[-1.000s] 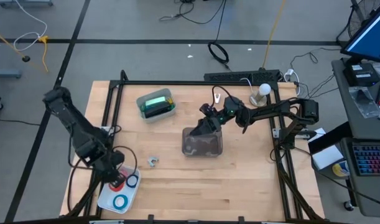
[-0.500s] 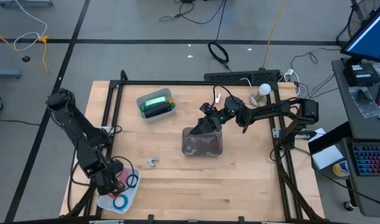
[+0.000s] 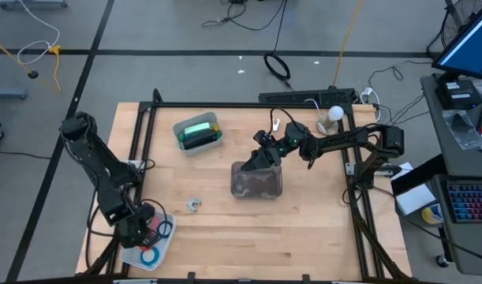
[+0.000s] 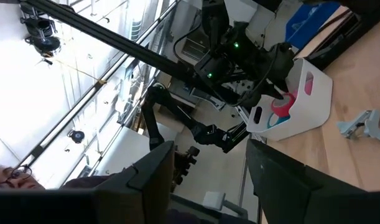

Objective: Pick and place Stapler, Stapler remover, tape
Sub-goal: Put the orange tape into the white bin, then put the purple stapler remover into the black bin

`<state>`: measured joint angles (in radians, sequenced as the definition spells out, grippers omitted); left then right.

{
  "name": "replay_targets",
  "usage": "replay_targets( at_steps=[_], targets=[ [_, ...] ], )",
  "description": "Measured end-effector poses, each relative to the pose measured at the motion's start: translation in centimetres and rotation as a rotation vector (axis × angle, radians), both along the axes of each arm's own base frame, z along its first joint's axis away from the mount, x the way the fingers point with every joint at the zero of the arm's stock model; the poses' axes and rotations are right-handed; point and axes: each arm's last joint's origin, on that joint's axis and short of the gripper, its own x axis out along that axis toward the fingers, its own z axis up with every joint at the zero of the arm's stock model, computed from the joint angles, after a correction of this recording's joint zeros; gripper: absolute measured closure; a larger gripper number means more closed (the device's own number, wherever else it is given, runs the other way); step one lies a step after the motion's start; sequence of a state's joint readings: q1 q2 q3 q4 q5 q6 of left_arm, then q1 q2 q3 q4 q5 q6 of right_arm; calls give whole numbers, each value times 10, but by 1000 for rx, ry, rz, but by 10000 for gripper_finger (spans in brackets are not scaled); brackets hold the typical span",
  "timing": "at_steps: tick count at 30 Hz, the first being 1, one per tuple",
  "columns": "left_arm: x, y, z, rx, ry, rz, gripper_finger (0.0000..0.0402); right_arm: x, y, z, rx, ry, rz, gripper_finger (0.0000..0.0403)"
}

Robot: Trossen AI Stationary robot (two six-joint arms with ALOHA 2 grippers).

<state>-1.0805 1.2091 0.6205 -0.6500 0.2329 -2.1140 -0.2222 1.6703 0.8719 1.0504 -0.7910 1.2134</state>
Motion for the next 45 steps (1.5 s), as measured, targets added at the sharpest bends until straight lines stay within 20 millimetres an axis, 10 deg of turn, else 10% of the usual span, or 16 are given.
replay_targets(
  at_steps=[13, 25, 33, 45],
  targets=[
    [7, 6, 27, -134, -105, 135, 207, 0, -2, 0, 27, 20, -1, 206],
    [10, 48, 89, 51, -954, 396, 253, -25, -46, 28, -322, -189, -215, 222],
    [13, 81, 103, 573, -1282, 434, 254, -50, -80, 43, -556, 172, -423, 268],
    [33, 117, 98, 949, -1111, 264, 254, -84, -118, 28, -519, 820, -707, 323]
  ],
)
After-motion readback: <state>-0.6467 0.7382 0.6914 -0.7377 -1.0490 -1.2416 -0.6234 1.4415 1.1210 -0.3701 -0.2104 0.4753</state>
